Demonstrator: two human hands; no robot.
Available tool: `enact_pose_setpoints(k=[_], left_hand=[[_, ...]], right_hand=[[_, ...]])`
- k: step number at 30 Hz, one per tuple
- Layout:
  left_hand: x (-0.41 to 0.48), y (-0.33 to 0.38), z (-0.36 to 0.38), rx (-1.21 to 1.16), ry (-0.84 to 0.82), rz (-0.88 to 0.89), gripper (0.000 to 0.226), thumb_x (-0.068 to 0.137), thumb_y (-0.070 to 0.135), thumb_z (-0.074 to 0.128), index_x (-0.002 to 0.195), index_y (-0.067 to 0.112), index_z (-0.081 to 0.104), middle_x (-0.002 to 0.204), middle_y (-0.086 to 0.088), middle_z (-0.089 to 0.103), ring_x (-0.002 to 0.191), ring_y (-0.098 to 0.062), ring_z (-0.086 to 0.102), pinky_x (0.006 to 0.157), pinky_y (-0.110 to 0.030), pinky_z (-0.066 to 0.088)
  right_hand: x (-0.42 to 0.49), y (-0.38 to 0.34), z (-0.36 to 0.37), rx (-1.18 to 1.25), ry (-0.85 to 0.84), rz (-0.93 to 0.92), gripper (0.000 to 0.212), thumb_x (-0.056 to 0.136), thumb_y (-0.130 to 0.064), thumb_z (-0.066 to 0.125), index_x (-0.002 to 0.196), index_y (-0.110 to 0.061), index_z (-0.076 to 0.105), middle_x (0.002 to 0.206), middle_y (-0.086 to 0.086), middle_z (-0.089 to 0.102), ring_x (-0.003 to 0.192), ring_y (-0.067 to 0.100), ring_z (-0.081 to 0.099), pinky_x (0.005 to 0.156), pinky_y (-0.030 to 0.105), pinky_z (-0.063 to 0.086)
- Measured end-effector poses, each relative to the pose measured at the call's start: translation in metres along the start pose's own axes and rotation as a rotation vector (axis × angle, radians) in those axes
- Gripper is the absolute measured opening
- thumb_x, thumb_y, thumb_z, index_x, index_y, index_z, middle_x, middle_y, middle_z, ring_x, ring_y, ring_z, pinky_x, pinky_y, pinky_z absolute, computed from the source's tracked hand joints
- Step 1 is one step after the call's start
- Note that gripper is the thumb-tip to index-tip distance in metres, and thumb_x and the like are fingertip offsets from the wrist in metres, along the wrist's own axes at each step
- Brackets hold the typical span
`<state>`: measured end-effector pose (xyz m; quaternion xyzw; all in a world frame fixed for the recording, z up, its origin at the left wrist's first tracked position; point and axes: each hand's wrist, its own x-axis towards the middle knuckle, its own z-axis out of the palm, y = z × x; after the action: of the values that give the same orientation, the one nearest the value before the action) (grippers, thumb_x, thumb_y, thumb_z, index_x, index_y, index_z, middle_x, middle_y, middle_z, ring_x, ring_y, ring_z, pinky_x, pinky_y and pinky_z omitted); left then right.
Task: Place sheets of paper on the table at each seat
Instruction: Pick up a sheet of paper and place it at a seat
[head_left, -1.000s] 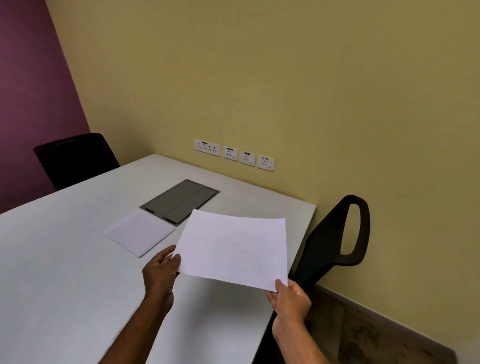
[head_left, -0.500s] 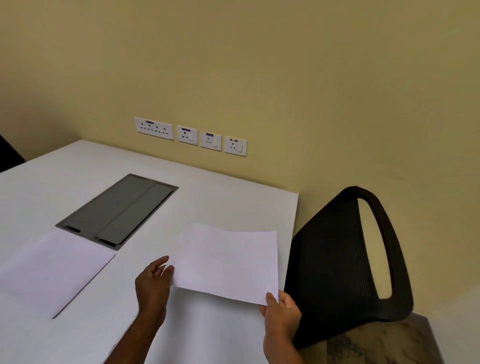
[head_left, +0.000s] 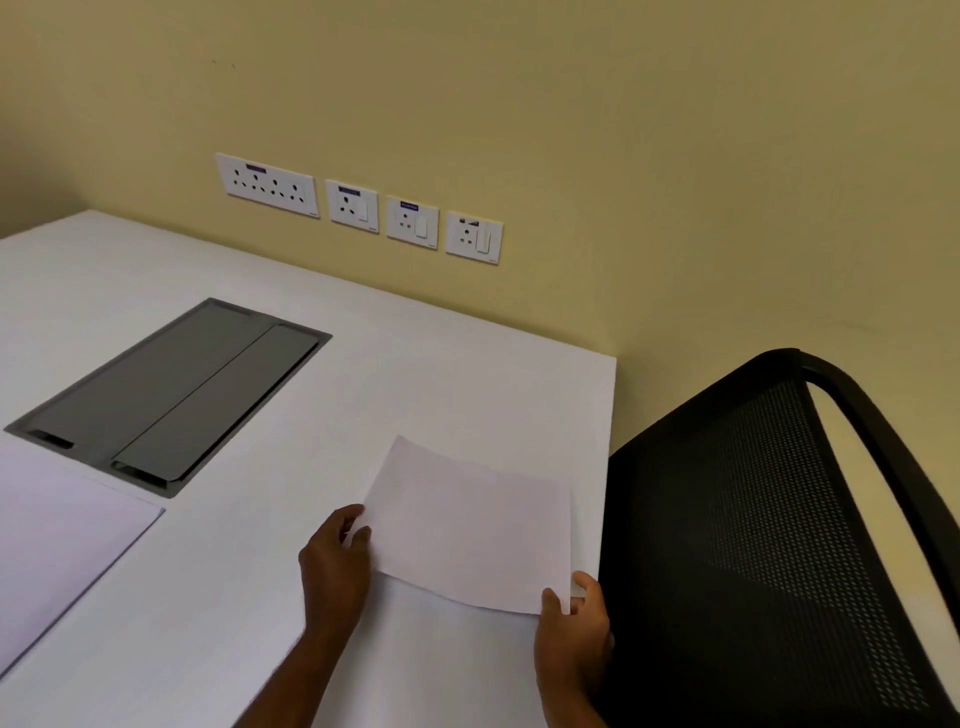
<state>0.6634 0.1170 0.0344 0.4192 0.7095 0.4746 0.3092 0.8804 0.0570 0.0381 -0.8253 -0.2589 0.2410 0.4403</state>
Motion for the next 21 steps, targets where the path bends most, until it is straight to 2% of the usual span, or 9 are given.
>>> enact_pose_setpoints(k=[6,11,13,16,18,21], left_hand=[[0.015,-0.013,0.008,0.092,-0.070,0.021,0.032,0.089,-0.003,0.060,0.119,0.005,0.067,0.117,-0.011,0.069,0.104,-0.025,0.063,0.090,-0.032,0.047],[0.019,-0.025,0.011,0.117,-0.107,0.030,0.032,0.089,-0.005,0.060,0.118,0.005,0.066,0.117,-0.011,0.068,0.109,-0.030,0.063,0.093,-0.047,0.053],[0.018,-0.027,0.012,0.156,-0.113,0.074,0.033,0.088,-0.007,0.060,0.117,0.005,0.066,0.119,-0.010,0.067,0.114,-0.030,0.061,0.099,-0.047,0.049],[0.019,-0.033,0.015,0.335,-0.139,0.200,0.036,0.088,-0.008,0.058,0.121,0.005,0.066,0.137,-0.015,0.057,0.131,-0.034,0.048,0.111,-0.045,0.038],[0.021,-0.035,0.016,0.435,-0.183,0.255,0.041,0.091,-0.008,0.051,0.127,0.007,0.064,0.149,-0.014,0.048,0.139,-0.034,0.041,0.117,-0.046,0.032],[0.020,-0.037,0.016,0.513,-0.289,0.301,0.053,0.093,-0.010,0.040,0.137,0.012,0.057,0.155,-0.007,0.043,0.146,-0.028,0.033,0.122,-0.039,0.024]], right_hand=[[0.004,0.005,0.010,-0.251,-0.049,-0.042,0.048,0.093,-0.018,0.067,0.138,-0.013,0.051,0.117,0.019,0.069,0.104,0.040,0.066,0.085,0.047,0.055],[0.010,0.016,0.014,-0.316,-0.050,-0.051,0.051,0.092,-0.020,0.067,0.139,-0.016,0.050,0.119,0.016,0.070,0.107,0.039,0.065,0.088,0.048,0.055],[0.011,0.020,0.015,-0.370,-0.044,-0.082,0.053,0.091,-0.021,0.068,0.140,-0.017,0.049,0.126,0.014,0.066,0.113,0.037,0.062,0.089,0.049,0.053],[0.013,0.024,0.016,-0.529,-0.006,-0.231,0.059,0.082,-0.019,0.076,0.137,-0.016,0.054,0.133,0.013,0.057,0.121,0.034,0.053,0.089,0.050,0.051],[0.017,0.026,0.015,-0.673,-0.028,-0.383,0.064,0.073,-0.015,0.083,0.133,-0.015,0.060,0.137,0.014,0.058,0.124,0.036,0.053,0.091,0.052,0.050],[0.021,0.030,0.015,-0.768,-0.069,-0.595,0.052,0.062,0.001,0.088,0.112,-0.006,0.074,0.120,0.016,0.071,0.111,0.039,0.067,0.083,0.056,0.054]])
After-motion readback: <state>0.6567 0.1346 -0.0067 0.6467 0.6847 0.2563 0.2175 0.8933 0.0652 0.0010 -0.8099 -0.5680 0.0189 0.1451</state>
